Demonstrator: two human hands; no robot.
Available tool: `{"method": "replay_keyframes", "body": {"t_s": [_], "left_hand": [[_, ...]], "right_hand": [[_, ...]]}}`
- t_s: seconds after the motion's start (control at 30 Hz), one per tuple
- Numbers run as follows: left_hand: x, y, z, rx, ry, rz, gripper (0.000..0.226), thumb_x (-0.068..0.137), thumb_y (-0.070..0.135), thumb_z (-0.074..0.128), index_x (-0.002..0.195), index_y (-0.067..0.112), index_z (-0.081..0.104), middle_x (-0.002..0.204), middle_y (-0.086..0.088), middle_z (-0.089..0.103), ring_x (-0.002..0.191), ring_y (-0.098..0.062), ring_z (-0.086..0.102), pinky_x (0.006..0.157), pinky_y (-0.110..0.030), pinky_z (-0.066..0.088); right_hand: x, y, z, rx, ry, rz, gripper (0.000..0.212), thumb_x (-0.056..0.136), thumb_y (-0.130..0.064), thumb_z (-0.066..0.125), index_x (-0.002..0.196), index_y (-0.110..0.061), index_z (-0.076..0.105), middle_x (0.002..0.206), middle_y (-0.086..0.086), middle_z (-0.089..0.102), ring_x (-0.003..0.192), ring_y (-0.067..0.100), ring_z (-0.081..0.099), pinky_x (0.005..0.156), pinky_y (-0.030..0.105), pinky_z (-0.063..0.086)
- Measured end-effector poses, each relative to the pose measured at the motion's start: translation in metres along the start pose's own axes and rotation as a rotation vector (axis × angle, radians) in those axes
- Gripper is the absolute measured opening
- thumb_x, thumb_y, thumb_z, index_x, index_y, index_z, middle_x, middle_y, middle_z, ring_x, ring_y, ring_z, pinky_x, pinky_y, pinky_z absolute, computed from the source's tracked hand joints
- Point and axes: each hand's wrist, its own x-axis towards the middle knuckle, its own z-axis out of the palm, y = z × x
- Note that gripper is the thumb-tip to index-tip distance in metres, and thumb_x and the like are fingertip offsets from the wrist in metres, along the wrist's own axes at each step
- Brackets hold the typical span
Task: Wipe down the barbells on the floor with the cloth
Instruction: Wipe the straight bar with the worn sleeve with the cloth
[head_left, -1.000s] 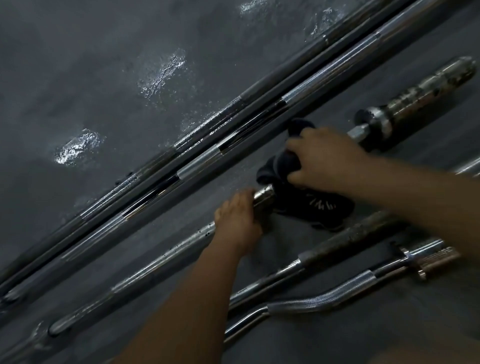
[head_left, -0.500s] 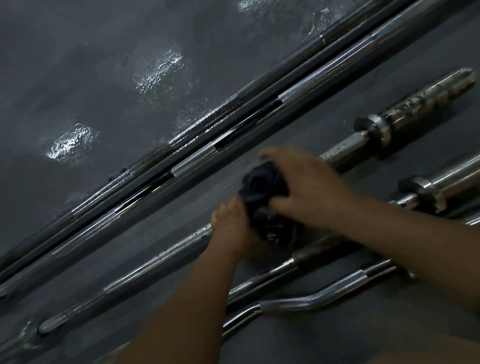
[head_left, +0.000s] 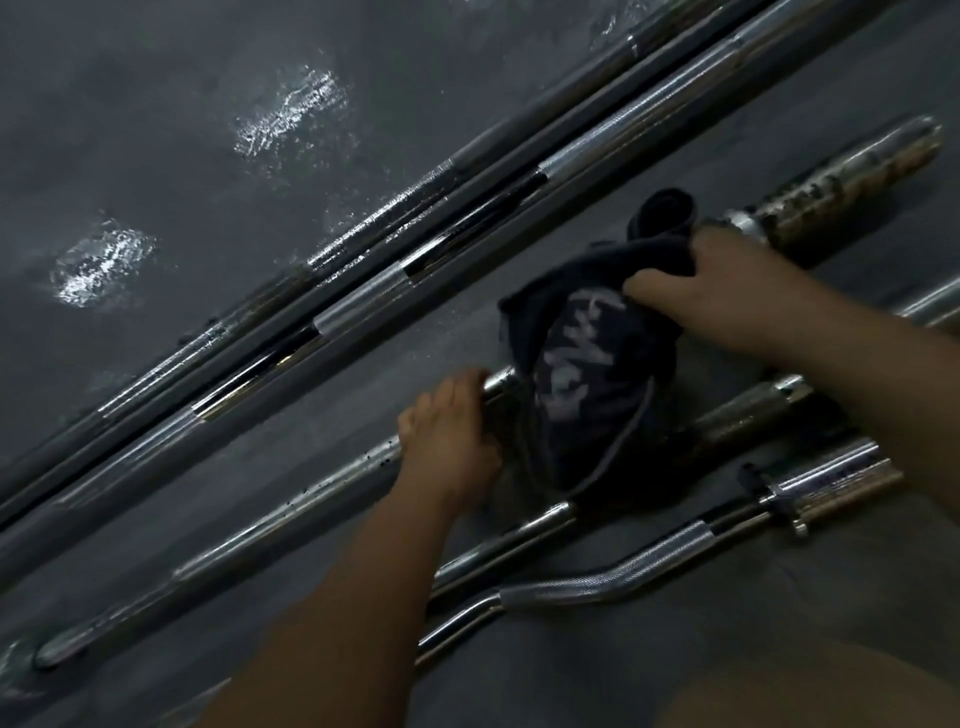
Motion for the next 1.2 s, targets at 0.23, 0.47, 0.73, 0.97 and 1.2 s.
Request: {"method": "replay_keyframes", "body": {"t_s": [0.23, 0.47, 0.73, 0.97, 1.2], "left_hand": [[0.003, -0.002, -0.004, 0.004, -0.041, 0.003, 0.070, 0.081, 0.020, 0.059, 0.144, 0.030, 0.030, 0.139, -0.001, 0.043, 0.123, -0.027, 0.040, 0.101, -0.040, 0.027], [0.001, -0.003, -0.003, -0.019, -0.023, 0.023, 0.068, 0.081, 0.019, 0.059, 0.142, 0.031, 0.031, 0.133, -0.001, 0.045, 0.121, -0.026, 0.040, 0.100, -0.038, 0.025], [0.003, -0.002, -0.002, 0.010, -0.017, 0.024, 0.069, 0.082, 0.020, 0.060, 0.144, 0.030, 0.030, 0.140, 0.000, 0.042, 0.124, -0.027, 0.039, 0.099, -0.038, 0.026], [0.000, -0.002, 0.001, 0.033, 0.001, 0.006, 0.067, 0.081, 0.021, 0.061, 0.142, 0.026, 0.033, 0.135, -0.004, 0.046, 0.122, -0.028, 0.042, 0.098, -0.038, 0.028], [-0.001, -0.004, 0.004, 0.010, 0.014, 0.012, 0.072, 0.080, 0.021, 0.062, 0.145, 0.028, 0.031, 0.137, -0.004, 0.044, 0.123, -0.029, 0.041, 0.102, -0.039, 0.028]], "right_hand": [[-0.029, -0.002, 0.079, -0.240, 0.387, -0.125, 0.079, 0.086, -0.064, 0.059, 0.152, -0.033, 0.029, 0.156, 0.026, 0.017, 0.143, 0.046, 0.023, 0.113, 0.057, 0.027], [-0.005, 0.020, 0.041, -0.644, 0.221, -0.543, 0.053, 0.071, -0.050, 0.063, 0.117, -0.023, 0.068, 0.150, 0.018, 0.033, 0.135, 0.042, 0.031, 0.111, 0.056, 0.023], [-0.015, 0.003, 0.085, -0.346, 0.429, -0.448, 0.049, 0.074, -0.013, 0.049, 0.120, -0.014, 0.067, 0.112, 0.014, 0.066, 0.100, 0.038, 0.058, 0.090, 0.048, 0.045], [-0.004, 0.001, 0.016, -0.201, 0.388, -0.460, 0.038, 0.072, -0.006, 0.044, 0.097, -0.013, 0.073, 0.100, 0.015, 0.068, 0.098, 0.035, 0.061, 0.086, 0.039, 0.044], [-0.016, 0.019, 0.103, -0.725, 0.207, -0.369, 0.064, 0.079, -0.063, 0.061, 0.131, -0.026, 0.058, 0.138, 0.019, 0.051, 0.138, 0.041, 0.034, 0.116, 0.060, 0.016]]}}
